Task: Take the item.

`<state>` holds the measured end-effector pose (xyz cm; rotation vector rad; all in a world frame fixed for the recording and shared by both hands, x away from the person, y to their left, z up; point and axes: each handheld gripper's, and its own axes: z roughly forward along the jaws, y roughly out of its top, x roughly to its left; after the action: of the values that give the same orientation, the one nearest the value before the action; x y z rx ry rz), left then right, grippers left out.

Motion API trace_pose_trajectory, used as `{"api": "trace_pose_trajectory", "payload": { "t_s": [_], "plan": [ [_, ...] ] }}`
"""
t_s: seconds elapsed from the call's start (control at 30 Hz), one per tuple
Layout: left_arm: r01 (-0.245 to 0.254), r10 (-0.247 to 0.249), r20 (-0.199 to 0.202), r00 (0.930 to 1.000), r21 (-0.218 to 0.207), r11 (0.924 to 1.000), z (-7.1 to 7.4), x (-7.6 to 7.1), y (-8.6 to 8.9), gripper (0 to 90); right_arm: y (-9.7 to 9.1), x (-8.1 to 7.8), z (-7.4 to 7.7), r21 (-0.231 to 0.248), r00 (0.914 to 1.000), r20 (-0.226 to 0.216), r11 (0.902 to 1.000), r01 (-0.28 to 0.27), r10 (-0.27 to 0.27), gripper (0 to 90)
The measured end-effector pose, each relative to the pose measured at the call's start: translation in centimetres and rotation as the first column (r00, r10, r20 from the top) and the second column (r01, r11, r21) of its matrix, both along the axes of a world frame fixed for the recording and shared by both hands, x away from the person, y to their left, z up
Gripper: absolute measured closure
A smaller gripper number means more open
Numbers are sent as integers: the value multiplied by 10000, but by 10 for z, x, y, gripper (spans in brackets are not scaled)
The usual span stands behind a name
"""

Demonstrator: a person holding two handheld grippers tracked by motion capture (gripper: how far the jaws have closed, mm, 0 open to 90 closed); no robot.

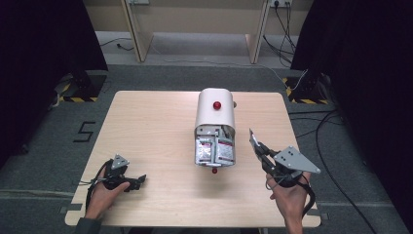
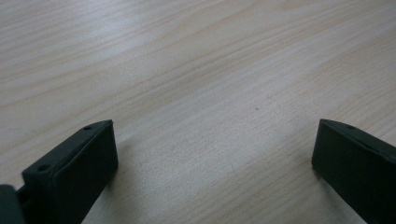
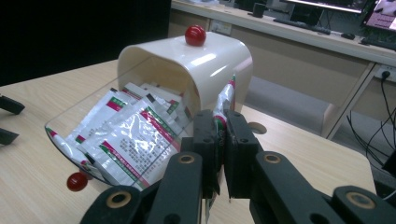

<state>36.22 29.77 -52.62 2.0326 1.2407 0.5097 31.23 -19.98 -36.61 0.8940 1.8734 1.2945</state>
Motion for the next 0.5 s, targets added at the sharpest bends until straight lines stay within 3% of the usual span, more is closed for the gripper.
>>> {"api": "trace_pose_trajectory", "payload": {
  "t_s": [0.5],
  "plan": [
    [1,-1,-1,10000,2,10000,0,0,0,0,-11,15,-16,65,9985,-437,9994,343,-340,852]
  ]
}}
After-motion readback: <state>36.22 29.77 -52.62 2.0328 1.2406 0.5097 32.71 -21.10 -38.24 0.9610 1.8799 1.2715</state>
